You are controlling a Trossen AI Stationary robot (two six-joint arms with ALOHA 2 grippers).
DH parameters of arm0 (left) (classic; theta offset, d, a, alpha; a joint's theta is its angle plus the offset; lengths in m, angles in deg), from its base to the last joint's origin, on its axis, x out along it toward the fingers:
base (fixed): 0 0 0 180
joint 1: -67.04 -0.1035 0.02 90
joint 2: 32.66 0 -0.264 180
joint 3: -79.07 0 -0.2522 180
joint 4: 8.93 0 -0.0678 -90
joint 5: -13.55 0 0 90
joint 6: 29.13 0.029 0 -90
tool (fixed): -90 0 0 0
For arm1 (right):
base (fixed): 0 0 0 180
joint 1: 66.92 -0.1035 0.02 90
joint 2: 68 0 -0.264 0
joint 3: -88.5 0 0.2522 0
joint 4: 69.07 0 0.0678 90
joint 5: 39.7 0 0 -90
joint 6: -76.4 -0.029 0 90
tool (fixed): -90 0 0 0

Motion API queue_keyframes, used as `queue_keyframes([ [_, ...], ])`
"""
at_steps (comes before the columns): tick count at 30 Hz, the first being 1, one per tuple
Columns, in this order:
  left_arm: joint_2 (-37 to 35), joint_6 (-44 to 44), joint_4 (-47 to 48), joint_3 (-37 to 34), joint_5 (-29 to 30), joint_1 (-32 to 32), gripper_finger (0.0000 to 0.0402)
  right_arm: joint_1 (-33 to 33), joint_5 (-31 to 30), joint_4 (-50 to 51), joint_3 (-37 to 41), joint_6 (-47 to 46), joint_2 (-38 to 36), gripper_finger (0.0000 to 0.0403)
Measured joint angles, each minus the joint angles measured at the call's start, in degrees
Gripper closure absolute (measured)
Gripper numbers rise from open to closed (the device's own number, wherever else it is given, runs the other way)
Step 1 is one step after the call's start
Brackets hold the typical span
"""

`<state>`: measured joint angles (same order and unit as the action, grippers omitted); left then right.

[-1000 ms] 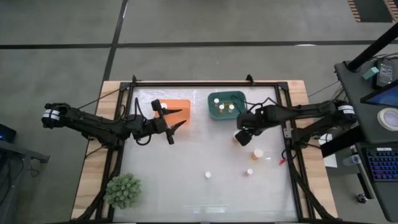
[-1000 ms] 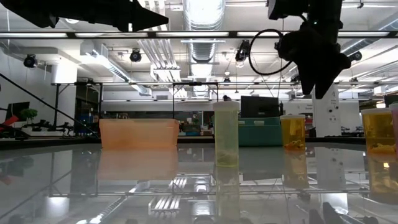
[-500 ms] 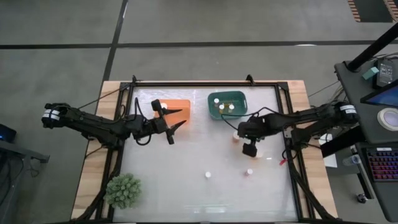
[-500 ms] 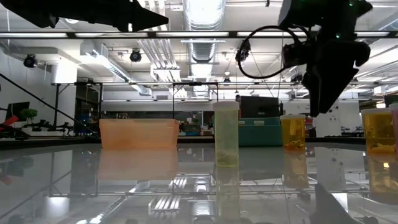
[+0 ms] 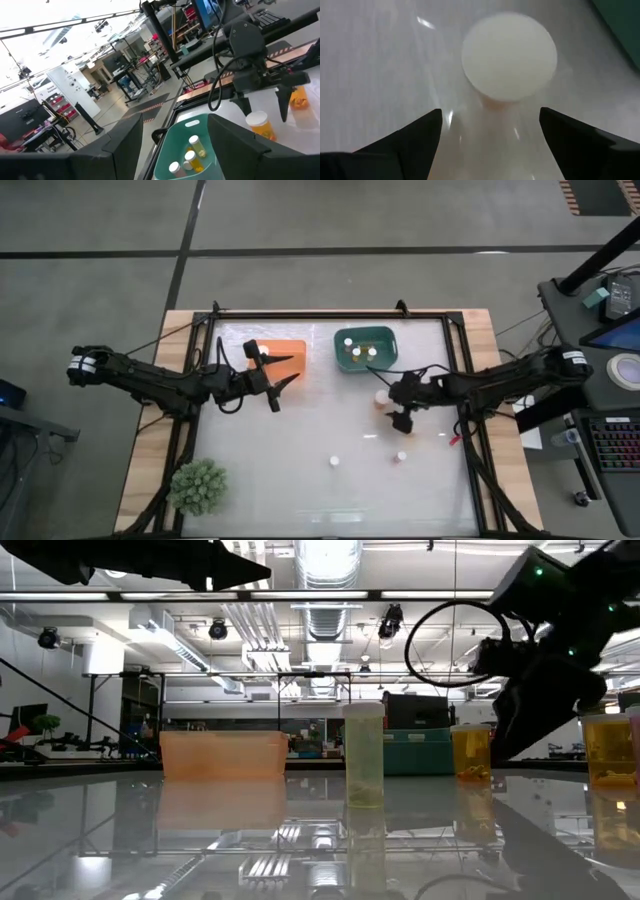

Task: Pick and place medicine bottles into bin by pill shape (circle, oval)
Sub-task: Put the top large orange pill bottle into the orange bin

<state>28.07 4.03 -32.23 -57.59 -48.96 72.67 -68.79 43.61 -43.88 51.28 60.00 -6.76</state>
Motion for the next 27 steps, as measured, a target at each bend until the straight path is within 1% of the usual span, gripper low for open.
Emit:
queue_keyframes([
  [5, 0.0, -2.7, -0.2, 0.0, 0.0, 0.0, 0.0194, 0.0, -3.0, -12.6, 5.4, 3.1, 0.9, 0.0078],
  [8, 0.0, -3.8, -0.3, 0.0, 0.0, 0.0, 0.0194, 0.0, -3.8, -18.5, 7.1, 5.1, 1.3, 0.0078],
  [11, 0.0, -4.8, -0.4, 0.0, 0.0, 0.0, 0.0194, 0.0, -3.9, -21.2, 8.3, 6.1, 1.6, 0.0078],
  [18, 0.0, -5.8, -3.0, 0.0, 0.0, 0.0, 0.0194, 0.0, -3.9, -23.0, 9.3, 6.7, 2.0, 0.0084],
  [21, 0.0, -5.8, -3.4, 0.1, 0.0, 0.0, 0.0194, 0.0, -3.9, -23.0, 9.2, 7.3, 2.0, 0.0102],
  [27, 0.0, -6.0, -3.4, 0.1, 0.0, 0.0, 0.0194, 0.0, -3.4, -23.0, 9.2, 7.4, 1.9, 0.0170],
])
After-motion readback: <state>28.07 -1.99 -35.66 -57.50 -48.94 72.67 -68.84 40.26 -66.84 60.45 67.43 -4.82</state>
